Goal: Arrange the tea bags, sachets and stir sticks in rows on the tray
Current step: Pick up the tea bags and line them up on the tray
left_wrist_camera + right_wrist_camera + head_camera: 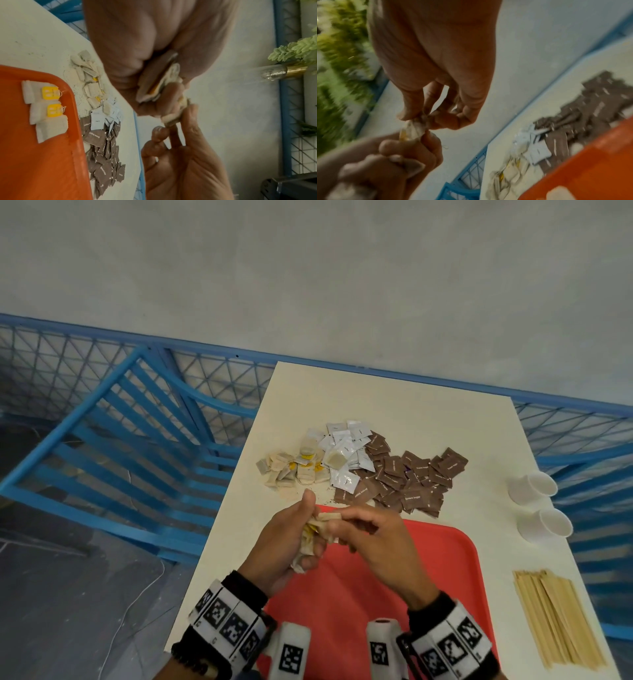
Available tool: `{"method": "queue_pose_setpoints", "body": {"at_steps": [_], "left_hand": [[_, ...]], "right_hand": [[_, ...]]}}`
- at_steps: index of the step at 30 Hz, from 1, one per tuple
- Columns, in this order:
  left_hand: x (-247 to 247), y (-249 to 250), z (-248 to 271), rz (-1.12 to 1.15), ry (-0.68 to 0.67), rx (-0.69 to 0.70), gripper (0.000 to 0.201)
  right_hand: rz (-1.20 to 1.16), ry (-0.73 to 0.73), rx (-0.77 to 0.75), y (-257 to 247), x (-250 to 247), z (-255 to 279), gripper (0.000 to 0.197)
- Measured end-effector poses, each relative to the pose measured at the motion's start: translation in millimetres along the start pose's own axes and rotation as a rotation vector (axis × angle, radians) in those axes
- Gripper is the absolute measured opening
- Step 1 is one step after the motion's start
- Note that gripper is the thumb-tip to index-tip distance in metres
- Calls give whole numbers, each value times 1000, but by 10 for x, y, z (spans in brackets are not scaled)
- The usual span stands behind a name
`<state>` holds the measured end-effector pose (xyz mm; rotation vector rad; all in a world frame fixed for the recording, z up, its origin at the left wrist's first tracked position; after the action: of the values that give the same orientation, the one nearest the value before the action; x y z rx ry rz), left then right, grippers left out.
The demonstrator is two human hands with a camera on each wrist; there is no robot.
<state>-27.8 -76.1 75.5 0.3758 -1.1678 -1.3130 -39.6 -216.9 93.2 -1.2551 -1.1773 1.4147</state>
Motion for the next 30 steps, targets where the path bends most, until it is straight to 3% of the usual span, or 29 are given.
{"method": "queue_pose_setpoints", "body": {"at_steps": [4,11,13,15,17,22,23,25,27,30], "left_hand": [[28,34,-9,-13,-4,30,52],[1,-2,24,189,-22,-33,42],[-32,9,47,89,-27,-27,41],[-51,59,61,-74,-1,6,43],[-40,129,61,-178,25,55,34],[18,269,112,-247,59,119,17],[-3,307,120,-340,109,163,18],[-33,409,143,-748,230,313,19],[20,474,180,-1094,257,412,19],[33,495,180,-1252,200,393,17]], "right_hand": [[-214,-69,140,32,17,53,24],[-464,144,279,107,-43,64,27],[-462,147,277,106,-60,68,24],[-336,121,232,56,-97,45,16],[-203,62,172,-25,-114,10,15],[-261,97,167,-99,-132,-42,18],[-200,152,154,-73,-155,-40,19],[18,244,93,-60,-199,-10,31],[206,155,35,-84,-126,22,50],[382,18,-14,-60,-33,31,54]]}}
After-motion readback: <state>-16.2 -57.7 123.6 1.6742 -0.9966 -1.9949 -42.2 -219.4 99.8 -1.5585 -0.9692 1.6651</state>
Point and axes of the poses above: each hand's wrist, its own z-axis away from the middle knuckle, its own x-axis out of the palm, y = z × x, the point moved 5 cm from there along -z, towards the middle knuckle, and after that the axes turned 3 degrees about z, right-handed, at the moved point
